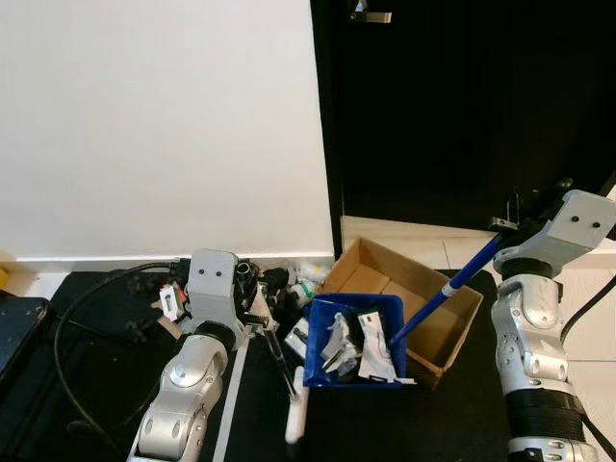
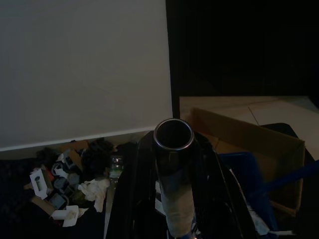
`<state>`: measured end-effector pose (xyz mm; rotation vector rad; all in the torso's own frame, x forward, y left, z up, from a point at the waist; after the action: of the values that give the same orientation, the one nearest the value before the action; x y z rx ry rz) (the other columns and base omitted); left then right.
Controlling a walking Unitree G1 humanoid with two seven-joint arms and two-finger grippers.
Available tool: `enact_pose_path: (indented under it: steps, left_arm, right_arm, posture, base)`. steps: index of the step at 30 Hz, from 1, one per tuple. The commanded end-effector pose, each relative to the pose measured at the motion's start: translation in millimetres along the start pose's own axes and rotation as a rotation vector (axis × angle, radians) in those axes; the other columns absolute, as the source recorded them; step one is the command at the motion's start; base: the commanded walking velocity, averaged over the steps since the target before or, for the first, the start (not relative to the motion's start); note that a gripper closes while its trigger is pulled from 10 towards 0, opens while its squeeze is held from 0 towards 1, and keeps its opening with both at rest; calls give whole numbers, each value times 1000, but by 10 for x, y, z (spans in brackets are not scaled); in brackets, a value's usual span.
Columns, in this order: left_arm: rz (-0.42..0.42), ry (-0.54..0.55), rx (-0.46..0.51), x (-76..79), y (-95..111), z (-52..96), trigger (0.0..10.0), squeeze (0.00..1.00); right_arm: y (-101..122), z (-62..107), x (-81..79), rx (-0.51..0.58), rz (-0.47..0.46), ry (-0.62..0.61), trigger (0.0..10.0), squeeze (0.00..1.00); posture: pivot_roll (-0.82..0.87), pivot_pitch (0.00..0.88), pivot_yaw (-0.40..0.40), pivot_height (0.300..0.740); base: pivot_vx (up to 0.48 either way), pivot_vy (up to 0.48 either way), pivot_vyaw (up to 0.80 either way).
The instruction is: Sweep floor
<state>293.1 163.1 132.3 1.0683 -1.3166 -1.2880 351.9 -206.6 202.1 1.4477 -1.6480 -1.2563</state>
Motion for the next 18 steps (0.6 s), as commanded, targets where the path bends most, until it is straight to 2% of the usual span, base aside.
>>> enact_pose_path:
  steps: [1, 5, 14, 18]
  left_arm:
    - [-1, 30, 5, -63, 16, 22, 10000, 0]
    - [7, 36, -7, -66, 2, 22, 10000, 0]
    - [11, 39, -11, -69, -10, 32, 10000, 0]
    - [-10, 35, -8, -64, 0, 32, 10000, 0]
  right_arm:
    - [88, -12, -46, 40, -32, 9, 10000, 0]
    - [84, -9, -44, 39, -31, 8, 10000, 0]
    - [77, -1, -49, 35, -29, 10, 10000, 0]
    - [80, 1, -48, 35, -28, 10, 10000, 0]
  posture:
    - [84, 119, 102, 740]
    - [83, 121, 102, 740]
    - [82, 126, 100, 740]
    - [81, 128, 100, 740]
  base:
    - [0, 0, 0]
    - [0, 71, 0]
    - [0, 446, 0]
    - [0, 0, 0]
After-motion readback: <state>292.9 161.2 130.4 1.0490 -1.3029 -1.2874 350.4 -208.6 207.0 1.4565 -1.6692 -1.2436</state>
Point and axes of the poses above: a point about 5 cm out from each wrist's last joint towards the gripper, its own z axis pointing back from the gripper into the wrist, its own y axis along the axis of the wrist's last joint, x = y × z, the point moved 2 cm from there along -z, pointing out of the wrist towards the gripper, and after that the axes turned 5 degrees about z, right-handed, at the moved point
